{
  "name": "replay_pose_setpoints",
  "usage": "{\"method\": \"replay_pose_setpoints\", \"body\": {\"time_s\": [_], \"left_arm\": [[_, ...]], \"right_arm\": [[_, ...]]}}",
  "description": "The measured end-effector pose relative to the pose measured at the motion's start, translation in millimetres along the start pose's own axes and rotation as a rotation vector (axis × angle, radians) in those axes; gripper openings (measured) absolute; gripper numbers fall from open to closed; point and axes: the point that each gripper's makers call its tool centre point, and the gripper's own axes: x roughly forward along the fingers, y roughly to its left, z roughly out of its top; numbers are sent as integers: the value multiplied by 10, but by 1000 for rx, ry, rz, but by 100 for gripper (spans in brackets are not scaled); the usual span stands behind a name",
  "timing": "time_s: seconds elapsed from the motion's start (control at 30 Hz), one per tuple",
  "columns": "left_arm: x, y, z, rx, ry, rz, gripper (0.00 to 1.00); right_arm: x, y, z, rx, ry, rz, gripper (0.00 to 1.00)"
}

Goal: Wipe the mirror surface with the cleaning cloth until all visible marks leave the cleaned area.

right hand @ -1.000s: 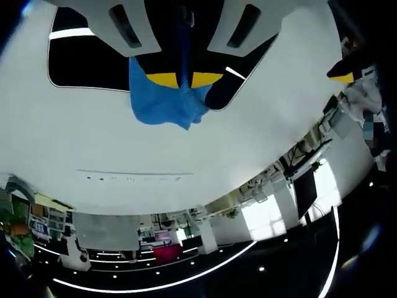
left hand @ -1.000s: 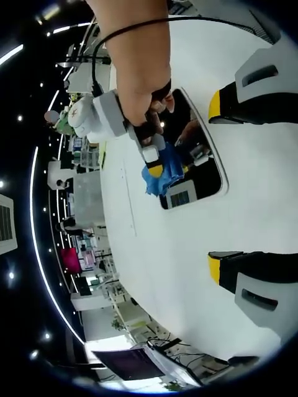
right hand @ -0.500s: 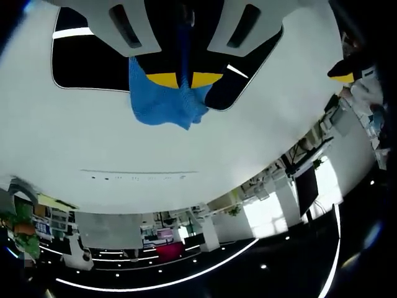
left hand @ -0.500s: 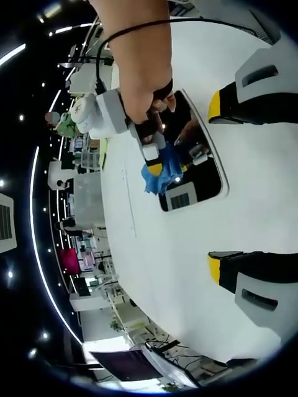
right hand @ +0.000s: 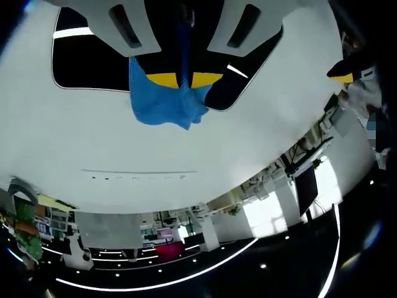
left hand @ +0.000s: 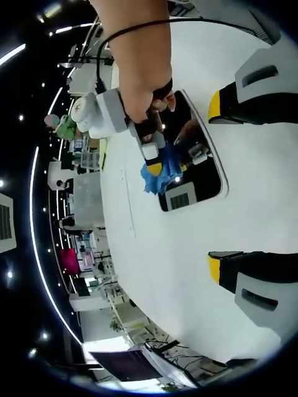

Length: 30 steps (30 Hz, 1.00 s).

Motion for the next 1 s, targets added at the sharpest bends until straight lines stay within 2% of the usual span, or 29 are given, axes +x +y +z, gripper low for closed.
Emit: {"method": "replay_pose_setpoints", "body": {"time_s": [0.6, 1.0], "left_arm": [[18, -12, -3, 3, 1, -5, 84], [0, -11, 1, -3, 2, -6, 84]], "right_arm": [[-87, -221, -3, 30, -9, -28, 1], [-83, -238, -3, 27, -11, -30, 1]]}}
